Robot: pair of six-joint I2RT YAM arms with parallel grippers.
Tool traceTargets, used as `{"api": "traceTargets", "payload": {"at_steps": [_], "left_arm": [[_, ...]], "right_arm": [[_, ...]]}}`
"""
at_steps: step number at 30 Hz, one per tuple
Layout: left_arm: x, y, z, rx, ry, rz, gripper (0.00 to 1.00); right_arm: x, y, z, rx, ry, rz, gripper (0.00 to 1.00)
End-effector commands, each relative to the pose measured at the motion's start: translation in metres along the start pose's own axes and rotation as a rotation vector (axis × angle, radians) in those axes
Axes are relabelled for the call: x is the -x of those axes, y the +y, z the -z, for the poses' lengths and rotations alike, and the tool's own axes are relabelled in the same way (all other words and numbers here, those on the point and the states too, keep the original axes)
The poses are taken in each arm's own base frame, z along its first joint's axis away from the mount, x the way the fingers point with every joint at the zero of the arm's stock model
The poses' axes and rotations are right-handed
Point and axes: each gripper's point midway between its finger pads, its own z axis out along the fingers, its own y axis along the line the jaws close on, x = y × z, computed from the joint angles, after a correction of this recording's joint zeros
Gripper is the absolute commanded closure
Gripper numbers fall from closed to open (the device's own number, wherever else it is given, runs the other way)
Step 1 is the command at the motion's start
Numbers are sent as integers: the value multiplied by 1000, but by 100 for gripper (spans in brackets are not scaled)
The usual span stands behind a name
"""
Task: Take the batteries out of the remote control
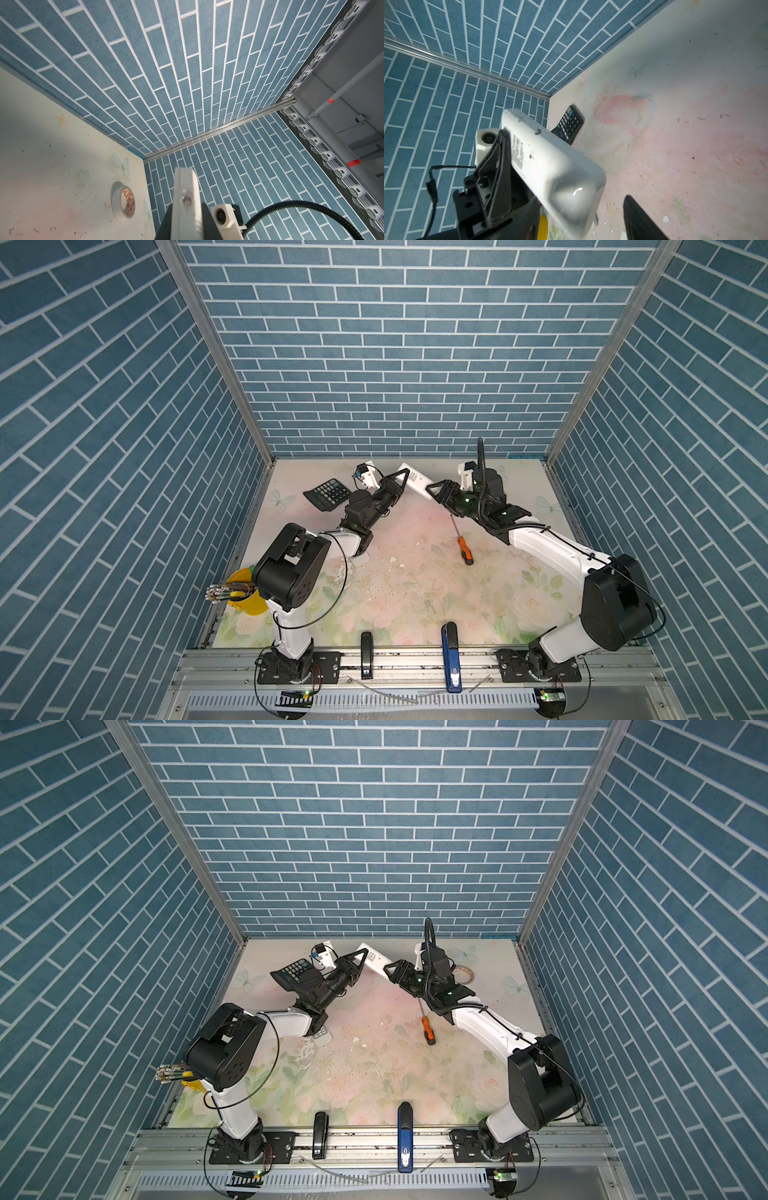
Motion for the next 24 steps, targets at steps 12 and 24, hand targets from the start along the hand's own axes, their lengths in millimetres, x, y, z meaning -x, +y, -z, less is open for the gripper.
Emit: {"api": "traceTargets", "payload": {"at_steps": [12,24], "left_arm": [[1,-24,-5,-87,-10,-2,100],[1,-29,-6,-99,-10,2,100]], "right_arm": [[8,6,-8,70,-6,-35,46],[7,5,-11,81,3,-40,64]]}}
